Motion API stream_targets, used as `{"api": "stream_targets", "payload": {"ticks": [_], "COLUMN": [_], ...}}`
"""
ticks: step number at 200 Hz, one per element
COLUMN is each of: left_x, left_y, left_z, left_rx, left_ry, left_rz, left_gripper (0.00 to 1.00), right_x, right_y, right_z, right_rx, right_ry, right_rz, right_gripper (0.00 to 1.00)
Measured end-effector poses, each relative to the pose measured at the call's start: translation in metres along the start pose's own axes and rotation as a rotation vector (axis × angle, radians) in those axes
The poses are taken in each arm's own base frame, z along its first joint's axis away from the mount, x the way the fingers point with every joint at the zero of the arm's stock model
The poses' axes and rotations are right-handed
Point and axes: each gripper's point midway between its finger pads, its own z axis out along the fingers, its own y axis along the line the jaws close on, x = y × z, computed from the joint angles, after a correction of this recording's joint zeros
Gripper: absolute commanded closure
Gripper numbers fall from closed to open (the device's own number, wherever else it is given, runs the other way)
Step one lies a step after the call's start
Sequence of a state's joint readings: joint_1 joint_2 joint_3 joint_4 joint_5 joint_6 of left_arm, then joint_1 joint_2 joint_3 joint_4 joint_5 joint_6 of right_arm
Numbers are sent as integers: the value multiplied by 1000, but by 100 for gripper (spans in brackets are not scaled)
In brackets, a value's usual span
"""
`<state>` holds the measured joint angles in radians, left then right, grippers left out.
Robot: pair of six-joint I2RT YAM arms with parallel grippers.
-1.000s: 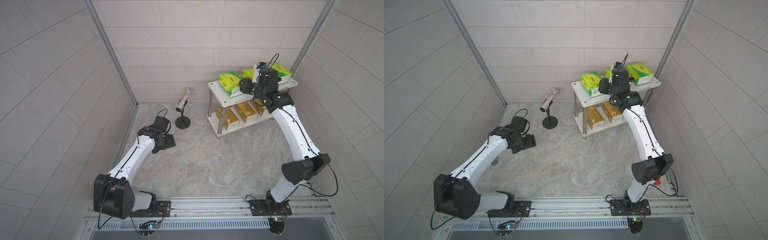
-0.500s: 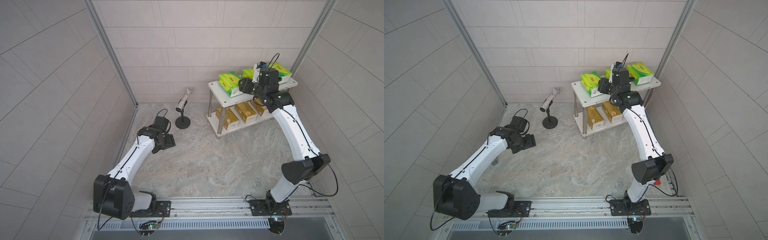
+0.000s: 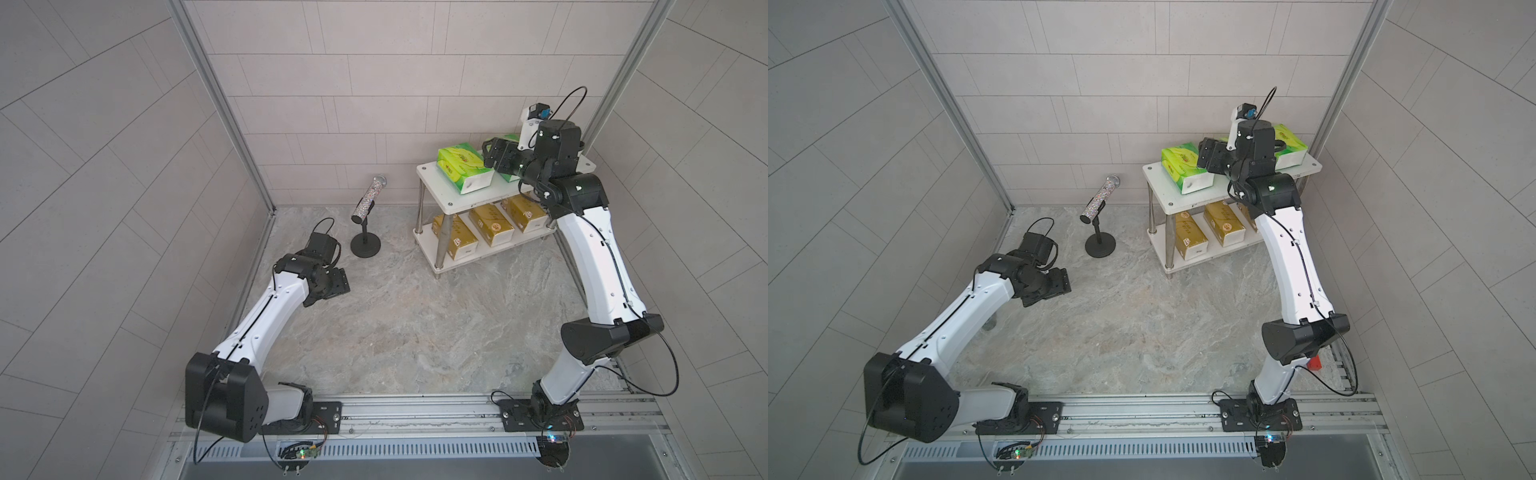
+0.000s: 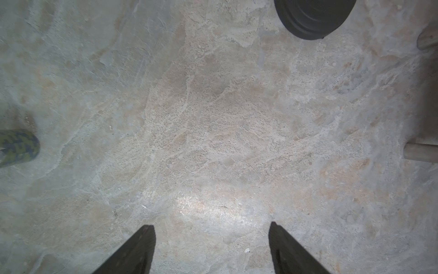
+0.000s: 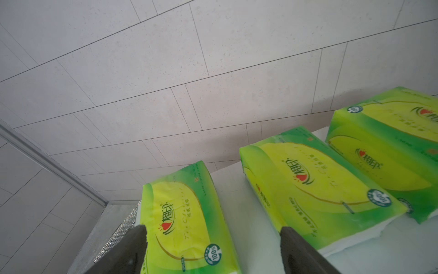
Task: Place the tissue boxes on the shelf by color
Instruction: Adjust the box of tissues on the shelf, then reset both arms
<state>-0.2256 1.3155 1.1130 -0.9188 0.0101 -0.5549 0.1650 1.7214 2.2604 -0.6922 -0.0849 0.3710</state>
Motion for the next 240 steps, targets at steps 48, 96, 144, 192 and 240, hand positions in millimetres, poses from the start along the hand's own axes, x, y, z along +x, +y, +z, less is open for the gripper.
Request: {"api": "stream_targets", "payload": {"ticks": [48,96,144,192,240], "left_x": [-24,-44,-56,-56,-88], "left_y": [2,13,39,58,58], "left_z": [-23,-50,-43,13,39], "left_rx": [-24,-65,-192,-312,-327], "left_ry": [-107,-263,-436,-529,-634], "left_rz": [68,134,167,274,246], "left_gripper": [14,0,0,0,0], "right_x": [33,85,253,354,373], "right_y": [-48,-86,-139,-190,-215], "right_z": [-28,-91,-71,-54,-28], "right_rx": [100,209,272,392,469], "right_ry": [110,169,316,343,229], "right_rz": [-34,-39,-45,-141,-162], "right_gripper": [0,0,0,0,0]}}
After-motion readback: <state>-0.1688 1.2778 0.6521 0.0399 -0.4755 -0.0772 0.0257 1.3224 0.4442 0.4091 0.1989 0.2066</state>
